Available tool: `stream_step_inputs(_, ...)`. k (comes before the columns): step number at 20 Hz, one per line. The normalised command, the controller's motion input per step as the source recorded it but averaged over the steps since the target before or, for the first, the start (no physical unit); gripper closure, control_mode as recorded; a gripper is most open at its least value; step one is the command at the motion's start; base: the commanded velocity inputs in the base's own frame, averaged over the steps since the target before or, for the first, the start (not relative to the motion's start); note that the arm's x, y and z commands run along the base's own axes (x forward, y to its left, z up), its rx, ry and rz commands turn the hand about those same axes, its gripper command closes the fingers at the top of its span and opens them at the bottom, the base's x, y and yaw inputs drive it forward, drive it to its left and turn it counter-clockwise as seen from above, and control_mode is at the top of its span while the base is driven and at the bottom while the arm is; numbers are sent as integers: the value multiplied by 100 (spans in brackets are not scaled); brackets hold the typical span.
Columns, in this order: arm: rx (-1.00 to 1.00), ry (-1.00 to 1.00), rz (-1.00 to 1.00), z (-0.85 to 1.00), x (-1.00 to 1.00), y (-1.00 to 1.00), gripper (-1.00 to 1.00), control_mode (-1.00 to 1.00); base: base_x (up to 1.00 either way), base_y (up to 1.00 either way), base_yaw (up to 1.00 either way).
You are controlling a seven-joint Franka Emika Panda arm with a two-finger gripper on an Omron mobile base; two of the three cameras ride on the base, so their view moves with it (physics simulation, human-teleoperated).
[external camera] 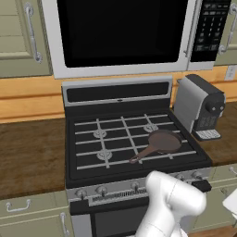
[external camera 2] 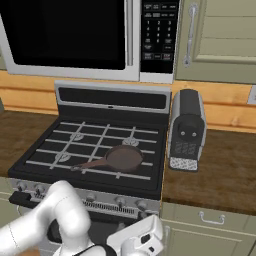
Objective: Turn off the front right burner of the stove.
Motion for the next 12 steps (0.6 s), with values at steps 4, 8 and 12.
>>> stream_step_inputs(4, 0, -16, 0, -27, 28, 0, -100, -100, 0, 0, 0)
stream_step_inputs(8, -6, -19, 0, -39, 28, 0, -100, -100, 0, 0, 0)
stream_step_inputs(12, -7, -15, 3, -51, 27, -7, -100, -100, 0, 0, 0)
